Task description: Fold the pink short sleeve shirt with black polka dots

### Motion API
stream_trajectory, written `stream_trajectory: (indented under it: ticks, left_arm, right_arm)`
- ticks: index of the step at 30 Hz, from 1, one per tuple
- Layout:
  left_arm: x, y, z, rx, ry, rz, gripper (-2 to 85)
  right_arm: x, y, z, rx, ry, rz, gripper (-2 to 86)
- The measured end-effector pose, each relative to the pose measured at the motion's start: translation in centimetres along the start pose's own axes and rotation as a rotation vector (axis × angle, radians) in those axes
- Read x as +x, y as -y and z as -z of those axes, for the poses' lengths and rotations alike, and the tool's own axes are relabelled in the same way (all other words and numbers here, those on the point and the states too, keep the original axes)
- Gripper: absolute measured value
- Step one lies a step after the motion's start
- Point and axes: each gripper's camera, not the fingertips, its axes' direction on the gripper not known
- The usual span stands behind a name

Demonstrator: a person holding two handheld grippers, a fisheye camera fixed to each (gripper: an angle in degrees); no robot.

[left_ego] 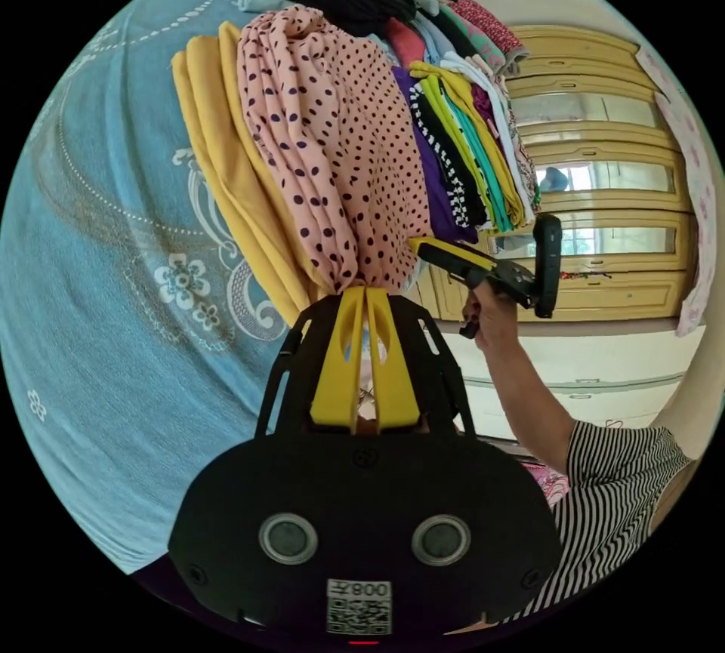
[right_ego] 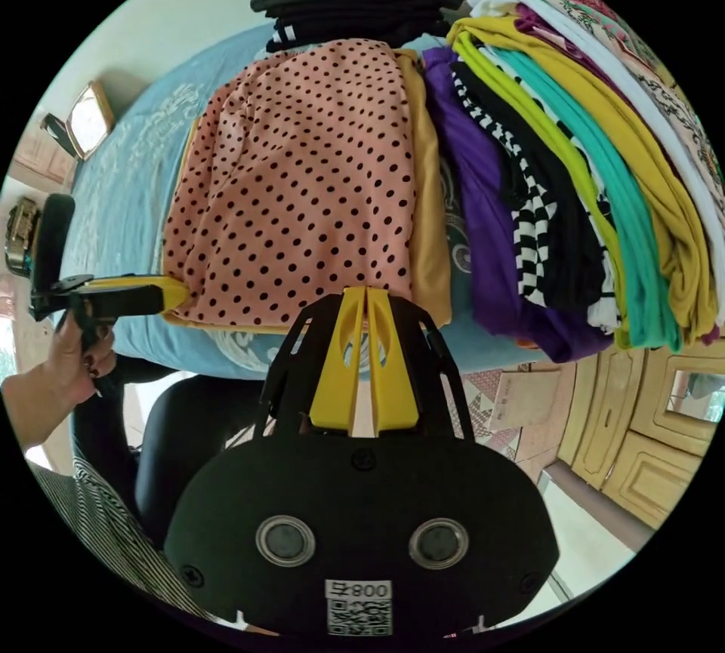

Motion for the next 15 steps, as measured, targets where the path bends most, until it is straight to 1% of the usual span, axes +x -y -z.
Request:
stream_trajectory:
  ticks: [1,5,7,9,12,15]
  left_arm:
    - [0.3,0.0,0.1,0.004,0.004,-0.013,0.2]
    - [1.6,0.1,-0.5,-0.037,0.069,-0.067,0.2]
    - [1.8,0.2,-0.5,-0.030,0.062,-0.055,0.3]
    - [2.9,-0.1,0.1,-0.005,0.075,-0.090,0.3]
    - [3.9,-0.7,0.4,-0.003,0.121,-0.136,0.2]
    - [3.4,-0.8,-0.2,-0.065,0.151,-0.120,0.3]
  right_arm:
    - [-0.2,-0.1,-0.1,0.036,-0.014,-0.002,0.1]
    - [0.1,0.0,-0.3,0.066,-0.007,-0.022,0.1]
    - [0.7,0.2,-0.3,0.079,0.012,-0.027,0.1]
    - [1.2,0.5,0.0,0.062,0.024,-0.037,0.1]
    - [1.7,0.2,1.3,0.128,0.000,-0.054,0.2]
    - [2.6,0.7,-0.2,0.055,0.024,-0.058,0.2]
